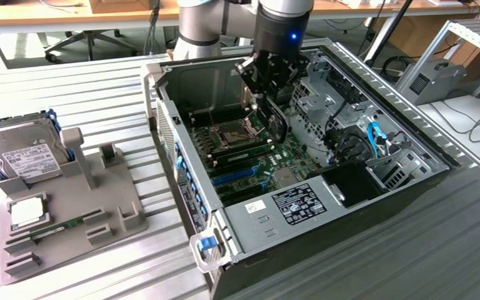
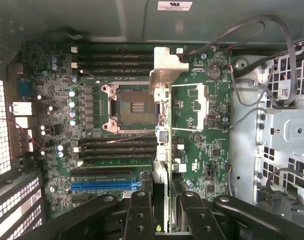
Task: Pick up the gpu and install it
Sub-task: 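Insert the gpu into the slot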
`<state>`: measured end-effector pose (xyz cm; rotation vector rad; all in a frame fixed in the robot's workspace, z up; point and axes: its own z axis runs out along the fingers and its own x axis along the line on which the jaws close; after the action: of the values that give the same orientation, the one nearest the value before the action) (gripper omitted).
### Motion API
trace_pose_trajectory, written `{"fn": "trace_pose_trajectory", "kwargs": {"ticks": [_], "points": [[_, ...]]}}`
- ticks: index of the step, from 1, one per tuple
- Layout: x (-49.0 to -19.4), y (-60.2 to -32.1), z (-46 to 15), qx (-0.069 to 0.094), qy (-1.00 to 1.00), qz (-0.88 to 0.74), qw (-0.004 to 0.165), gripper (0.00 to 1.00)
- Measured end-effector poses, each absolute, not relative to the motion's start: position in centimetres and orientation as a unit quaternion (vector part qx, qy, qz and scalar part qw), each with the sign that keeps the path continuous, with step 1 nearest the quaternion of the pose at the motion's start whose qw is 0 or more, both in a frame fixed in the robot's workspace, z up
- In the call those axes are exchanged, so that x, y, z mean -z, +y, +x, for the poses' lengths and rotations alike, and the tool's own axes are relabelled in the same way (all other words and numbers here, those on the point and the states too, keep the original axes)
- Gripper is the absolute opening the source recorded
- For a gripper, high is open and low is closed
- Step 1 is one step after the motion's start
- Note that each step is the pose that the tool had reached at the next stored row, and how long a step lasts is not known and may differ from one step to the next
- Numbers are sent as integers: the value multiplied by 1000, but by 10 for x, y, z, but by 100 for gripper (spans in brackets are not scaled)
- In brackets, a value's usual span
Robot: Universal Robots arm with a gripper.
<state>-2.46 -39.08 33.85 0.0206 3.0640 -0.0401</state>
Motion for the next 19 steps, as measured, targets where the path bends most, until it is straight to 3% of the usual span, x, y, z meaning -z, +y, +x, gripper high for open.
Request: {"fn": "trace_pose_trajectory", "kwargs": {"ticks": [19], "points": [[-338,-390,-25,9,993,-108,40,26]]}}
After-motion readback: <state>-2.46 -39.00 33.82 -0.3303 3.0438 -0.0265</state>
